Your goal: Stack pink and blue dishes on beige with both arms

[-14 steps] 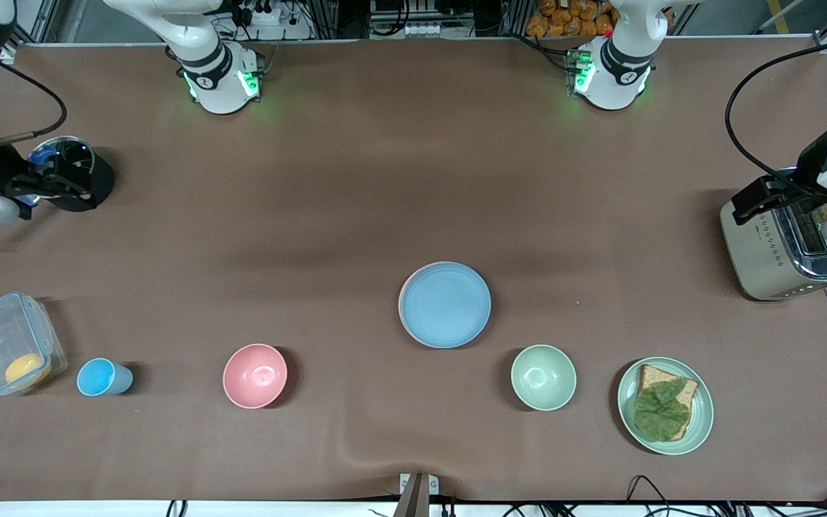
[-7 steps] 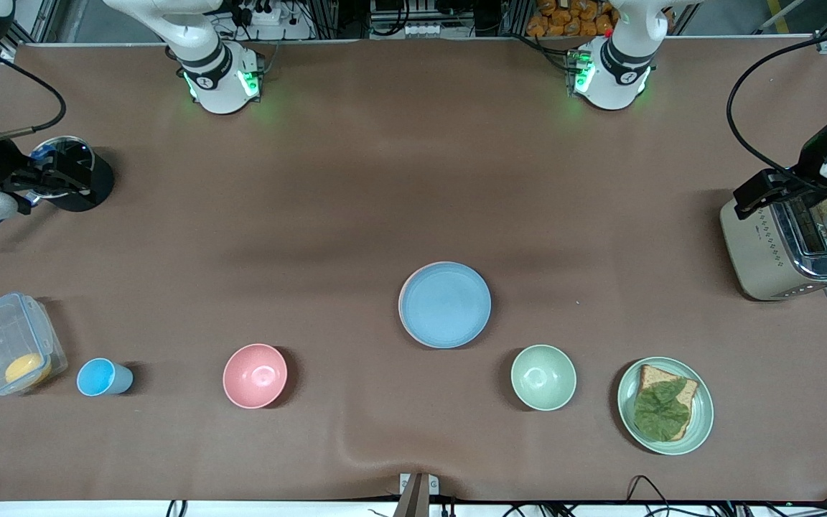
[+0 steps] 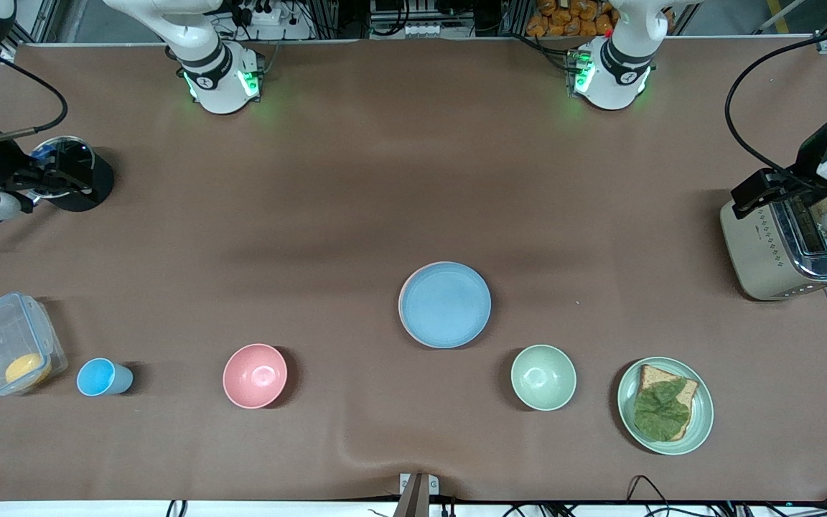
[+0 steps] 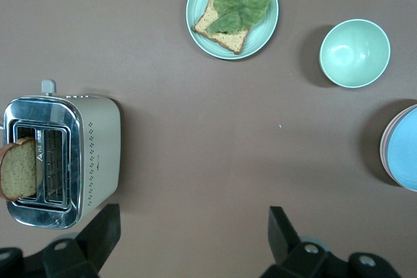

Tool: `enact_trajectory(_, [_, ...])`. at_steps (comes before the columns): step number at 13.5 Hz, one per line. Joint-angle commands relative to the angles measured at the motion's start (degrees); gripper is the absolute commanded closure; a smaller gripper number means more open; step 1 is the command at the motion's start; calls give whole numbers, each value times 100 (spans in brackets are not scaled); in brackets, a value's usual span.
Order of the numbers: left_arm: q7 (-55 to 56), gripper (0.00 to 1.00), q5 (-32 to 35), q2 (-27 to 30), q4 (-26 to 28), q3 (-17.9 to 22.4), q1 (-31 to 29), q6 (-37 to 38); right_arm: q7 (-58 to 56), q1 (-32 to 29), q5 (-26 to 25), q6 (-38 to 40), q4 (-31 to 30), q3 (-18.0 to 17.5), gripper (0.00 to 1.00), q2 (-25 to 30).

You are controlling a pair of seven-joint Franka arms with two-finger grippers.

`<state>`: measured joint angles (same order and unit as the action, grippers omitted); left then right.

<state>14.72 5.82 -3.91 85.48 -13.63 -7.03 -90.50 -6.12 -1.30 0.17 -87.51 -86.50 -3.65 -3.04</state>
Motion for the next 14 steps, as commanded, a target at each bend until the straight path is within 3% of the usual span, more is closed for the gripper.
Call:
enact_trajectory(1, [-137, 0, -90, 48, -58, -17, -18, 111, 85, -81, -44, 15, -69, -74, 0, 85])
enact_trajectory(14, [-242, 0, -63, 30, -84, -17, -9, 208, 85, -90, -44, 24, -69, -74, 0, 85])
